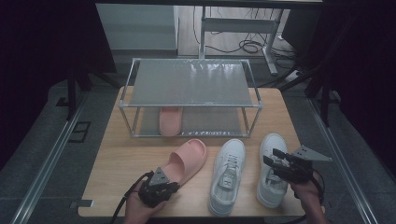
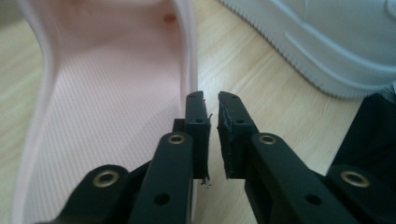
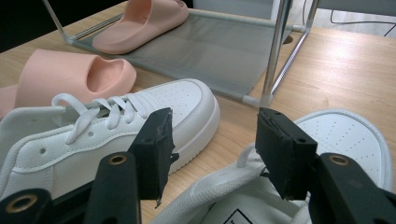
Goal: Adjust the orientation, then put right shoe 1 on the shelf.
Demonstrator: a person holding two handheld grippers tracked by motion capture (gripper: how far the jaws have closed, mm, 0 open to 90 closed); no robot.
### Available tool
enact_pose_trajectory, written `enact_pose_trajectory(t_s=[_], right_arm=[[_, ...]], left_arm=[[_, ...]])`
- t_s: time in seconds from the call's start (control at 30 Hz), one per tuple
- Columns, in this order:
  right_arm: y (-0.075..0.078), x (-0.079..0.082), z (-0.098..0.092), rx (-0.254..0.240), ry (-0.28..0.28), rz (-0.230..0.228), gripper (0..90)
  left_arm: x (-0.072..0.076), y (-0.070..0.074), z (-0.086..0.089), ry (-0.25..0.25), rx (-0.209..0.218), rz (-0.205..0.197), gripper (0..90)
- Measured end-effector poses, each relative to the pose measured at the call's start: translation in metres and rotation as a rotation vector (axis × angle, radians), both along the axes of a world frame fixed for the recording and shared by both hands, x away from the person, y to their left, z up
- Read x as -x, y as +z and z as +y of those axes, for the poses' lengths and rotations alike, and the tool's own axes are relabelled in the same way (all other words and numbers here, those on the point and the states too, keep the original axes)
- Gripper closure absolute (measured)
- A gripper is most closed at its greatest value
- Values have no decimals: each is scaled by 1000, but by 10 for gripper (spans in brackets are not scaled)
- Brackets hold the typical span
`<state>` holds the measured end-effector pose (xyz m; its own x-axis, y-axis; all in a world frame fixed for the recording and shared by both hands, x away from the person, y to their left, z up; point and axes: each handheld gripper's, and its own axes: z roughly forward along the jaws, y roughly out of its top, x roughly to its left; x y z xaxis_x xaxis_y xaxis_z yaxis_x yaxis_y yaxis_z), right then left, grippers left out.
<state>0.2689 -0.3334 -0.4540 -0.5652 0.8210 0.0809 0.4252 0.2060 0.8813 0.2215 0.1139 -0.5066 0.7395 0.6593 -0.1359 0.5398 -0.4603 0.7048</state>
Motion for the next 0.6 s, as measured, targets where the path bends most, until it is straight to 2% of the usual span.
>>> enact_pose_trajectory(t_s=[0.17, 0.33, 0.6], right_arm=[[0, 0, -1, -3, -2, -3, 465], [0, 1, 0, -4, 0, -2, 466], [0, 1, -3, -6, -6, -2, 465]], left_arm=[[-13, 6, -4, 39, 13, -24, 766], [-23, 7, -11, 53, 23, -31, 708], [-42, 3, -27, 55, -5, -25, 703]])
